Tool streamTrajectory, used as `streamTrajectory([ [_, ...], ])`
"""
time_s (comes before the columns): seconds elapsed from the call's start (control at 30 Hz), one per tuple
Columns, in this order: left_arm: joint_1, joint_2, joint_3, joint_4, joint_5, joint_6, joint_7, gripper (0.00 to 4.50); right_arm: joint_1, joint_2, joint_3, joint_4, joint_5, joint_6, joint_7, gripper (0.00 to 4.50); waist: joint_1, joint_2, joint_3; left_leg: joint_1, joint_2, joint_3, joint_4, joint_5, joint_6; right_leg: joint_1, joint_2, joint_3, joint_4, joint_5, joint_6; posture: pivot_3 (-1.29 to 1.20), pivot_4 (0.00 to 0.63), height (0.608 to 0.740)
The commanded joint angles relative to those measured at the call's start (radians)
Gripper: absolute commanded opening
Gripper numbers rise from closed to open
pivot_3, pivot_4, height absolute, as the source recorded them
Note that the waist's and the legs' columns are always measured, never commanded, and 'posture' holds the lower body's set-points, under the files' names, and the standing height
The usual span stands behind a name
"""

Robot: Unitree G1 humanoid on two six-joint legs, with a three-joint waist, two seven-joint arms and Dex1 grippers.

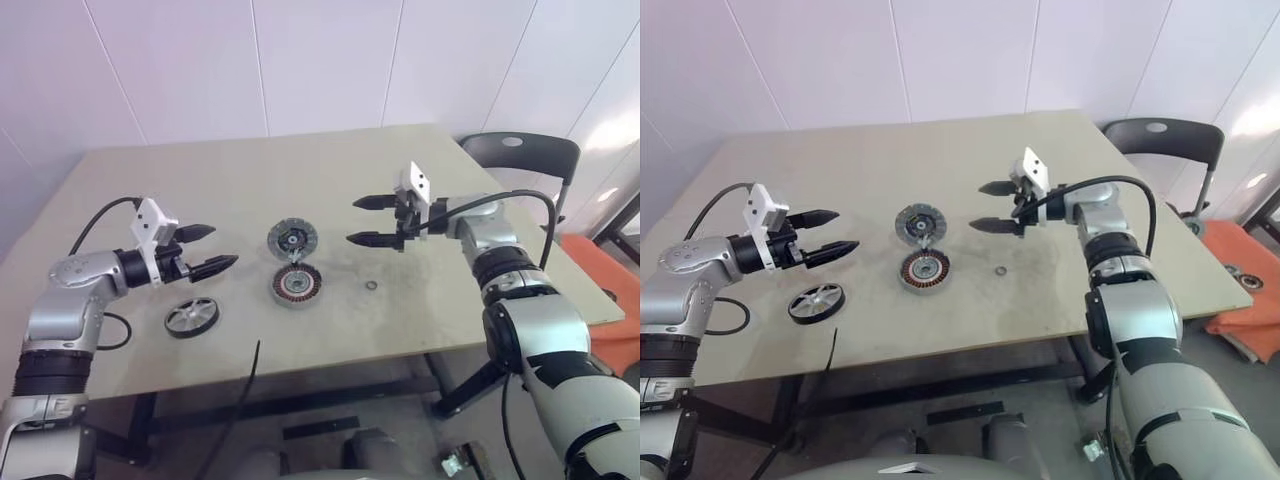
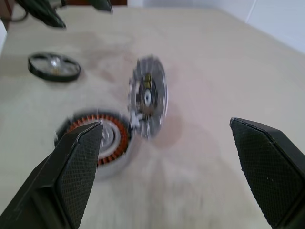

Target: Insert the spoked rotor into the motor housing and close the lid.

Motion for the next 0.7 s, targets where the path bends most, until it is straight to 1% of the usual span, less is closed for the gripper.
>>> streamTrajectory([
  [0.03, -0.001, -0.003, 0.024, -0.051, -0.016, 0.000, 0.014, 4.50, -0.046, 0.004, -0.028, 0.009, 0.016, 0.004, -0.005, 4.49, 0.000, 0.000, 0.000, 0.000, 0.000, 0.000, 0.000, 0.000, 0.000, 0.000, 0.000, 0.000, 0.000, 0.000, 0.000, 0.00, 0.000, 0.740],
  [0.17, 0.023, -0.003, 0.029, -0.097, -0.036, 0.026, 0.012, 4.50, -0.046, 0.009, -0.021, 0.018, 0.006, 0.012, 0.014, 4.49, 0.000, 0.000, 0.000, 0.000, 0.000, 0.000, 0.000, 0.000, 0.000, 0.000, -0.001, 0.000, 0.000, 0.000, 0.000, 0.00, 0.000, 0.740],
  [0.43, 0.074, 0.025, 0.071, -0.140, -0.060, 0.057, 0.023, 4.50, -0.056, 0.027, -0.019, 0.038, 0.000, 0.007, 0.008, 4.49, -0.001, 0.000, 0.000, 0.000, 0.000, 0.000, 0.000, 0.000, 0.000, 0.000, -0.001, 0.000, 0.000, 0.000, 0.000, 0.00, 0.000, 0.740],
  [0.7, 0.137, 0.021, 0.094, -0.201, -0.079, 0.082, 0.048, 4.50, -0.054, 0.037, -0.015, 0.041, -0.012, -0.001, 0.018, 4.49, 0.001, 0.000, 0.000, 0.000, 0.000, 0.000, 0.000, 0.000, 0.000, 0.000, -0.001, 0.000, 0.000, 0.000, 0.000, 0.00, 0.000, 0.740],
])
